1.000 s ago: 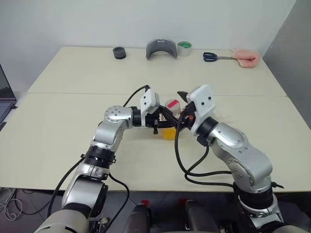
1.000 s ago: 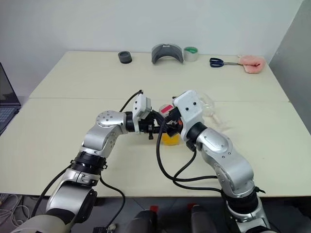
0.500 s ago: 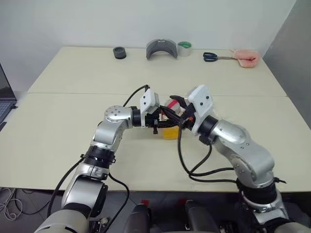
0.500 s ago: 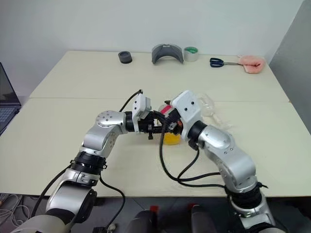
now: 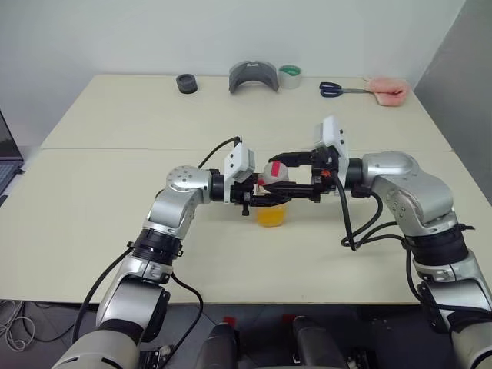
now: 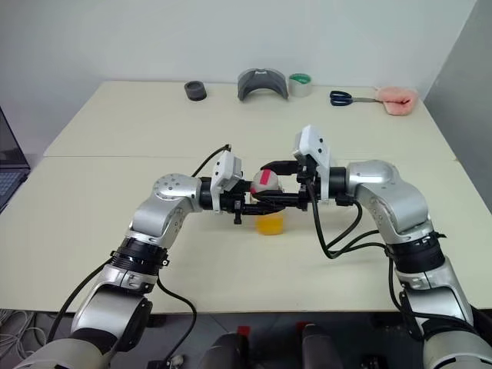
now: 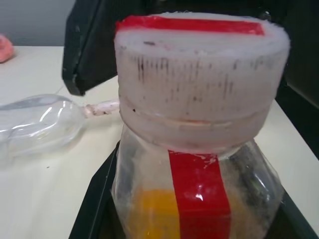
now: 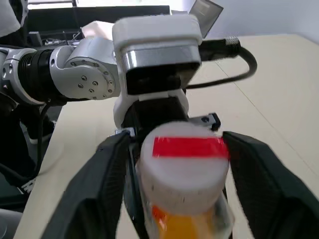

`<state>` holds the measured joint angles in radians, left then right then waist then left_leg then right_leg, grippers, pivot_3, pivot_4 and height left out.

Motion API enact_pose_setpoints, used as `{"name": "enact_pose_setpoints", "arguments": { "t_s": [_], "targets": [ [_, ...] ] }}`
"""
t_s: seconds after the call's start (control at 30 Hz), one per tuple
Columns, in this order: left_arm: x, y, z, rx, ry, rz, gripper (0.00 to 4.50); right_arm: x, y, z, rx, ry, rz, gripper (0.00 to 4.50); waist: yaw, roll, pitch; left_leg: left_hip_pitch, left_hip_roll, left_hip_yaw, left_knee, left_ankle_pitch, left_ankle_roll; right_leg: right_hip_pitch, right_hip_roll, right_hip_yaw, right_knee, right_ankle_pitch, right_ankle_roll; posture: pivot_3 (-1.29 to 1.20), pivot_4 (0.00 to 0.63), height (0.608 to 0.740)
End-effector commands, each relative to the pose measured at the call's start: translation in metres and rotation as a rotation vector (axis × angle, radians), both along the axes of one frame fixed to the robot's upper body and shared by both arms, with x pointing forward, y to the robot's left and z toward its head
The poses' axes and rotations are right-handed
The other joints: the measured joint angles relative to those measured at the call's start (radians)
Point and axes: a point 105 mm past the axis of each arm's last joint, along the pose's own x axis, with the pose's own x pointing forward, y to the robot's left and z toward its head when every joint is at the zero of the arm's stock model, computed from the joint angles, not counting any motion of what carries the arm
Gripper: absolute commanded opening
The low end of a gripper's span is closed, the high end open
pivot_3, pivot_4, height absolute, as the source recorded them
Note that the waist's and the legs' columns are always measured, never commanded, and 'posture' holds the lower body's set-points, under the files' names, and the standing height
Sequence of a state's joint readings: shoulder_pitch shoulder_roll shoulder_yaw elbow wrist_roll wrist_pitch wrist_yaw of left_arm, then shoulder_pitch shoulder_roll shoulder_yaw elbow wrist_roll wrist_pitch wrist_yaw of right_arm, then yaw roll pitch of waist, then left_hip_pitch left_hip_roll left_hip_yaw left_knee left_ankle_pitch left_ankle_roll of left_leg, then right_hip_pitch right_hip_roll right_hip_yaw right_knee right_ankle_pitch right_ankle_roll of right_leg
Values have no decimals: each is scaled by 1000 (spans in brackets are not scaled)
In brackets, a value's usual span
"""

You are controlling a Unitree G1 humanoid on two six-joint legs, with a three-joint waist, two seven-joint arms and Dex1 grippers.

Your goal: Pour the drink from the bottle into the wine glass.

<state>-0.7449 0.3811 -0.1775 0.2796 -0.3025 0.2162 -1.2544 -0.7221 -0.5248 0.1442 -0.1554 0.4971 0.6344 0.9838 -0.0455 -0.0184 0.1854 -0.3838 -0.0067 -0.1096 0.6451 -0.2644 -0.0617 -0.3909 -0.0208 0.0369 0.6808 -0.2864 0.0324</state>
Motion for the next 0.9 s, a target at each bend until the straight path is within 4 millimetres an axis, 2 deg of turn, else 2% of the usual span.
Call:
{"name": "enact_pose_setpoints", "arguments": {
  "t_s": [0.03, 0.17, 0.3, 0.4, 0.53, 0.9],
  "targets": [
    [-1, -1, 20, -35, -67, -13, 1733, -15, -5, 25, 83, -82, -40, 4481, 4, 0, 0, 0, 0, 0, 0, 0, 0, 0, 0, 0, 0, 0, 0, 0, 150, 740],
    [0, 0, 20, -37, -65, -14, 1733, -28, -6, 23, 135, -90, -147, 4500, 5, 0, 0, 0, 1, 0, 0, 0, 0, 0, 0, 0, 0, 0, 0, 0, 150, 740],
    [1, 1, 21, -38, -62, -17, 1733, -40, 5, 19, 157, -106, -194, 4500, 4, 0, 0, 0, 0, 0, 0, 0, 0, -1, 1, 1, 1, 0, 0, 0, 150, 740],
    [3, -1, 23, -35, -65, -24, 1733, -30, 14, 16, 172, -147, -287, 4500, 3, 0, 0, 1, 1, 0, 0, 0, 0, 0, 1, 1, 1, 0, 0, 0, 150, 740],
    [3, -2, 23, -29, -70, -33, 1733, -22, 18, 19, 195, -164, -324, 4500, 4, 0, 0, 0, 0, 1, 0, 0, 0, 0, 1, 1, 1, 0, 0, 0, 150, 740],
    [1, -2, 24, -28, -73, -31, 1733, -7, 9, 20, 219, -165, -402, 4500, 4, 0, 0, 0, 1, 0, 0, 0, 0, -1, 1, 1, 1, 0, 0, 0, 150, 740]
  ]
}}
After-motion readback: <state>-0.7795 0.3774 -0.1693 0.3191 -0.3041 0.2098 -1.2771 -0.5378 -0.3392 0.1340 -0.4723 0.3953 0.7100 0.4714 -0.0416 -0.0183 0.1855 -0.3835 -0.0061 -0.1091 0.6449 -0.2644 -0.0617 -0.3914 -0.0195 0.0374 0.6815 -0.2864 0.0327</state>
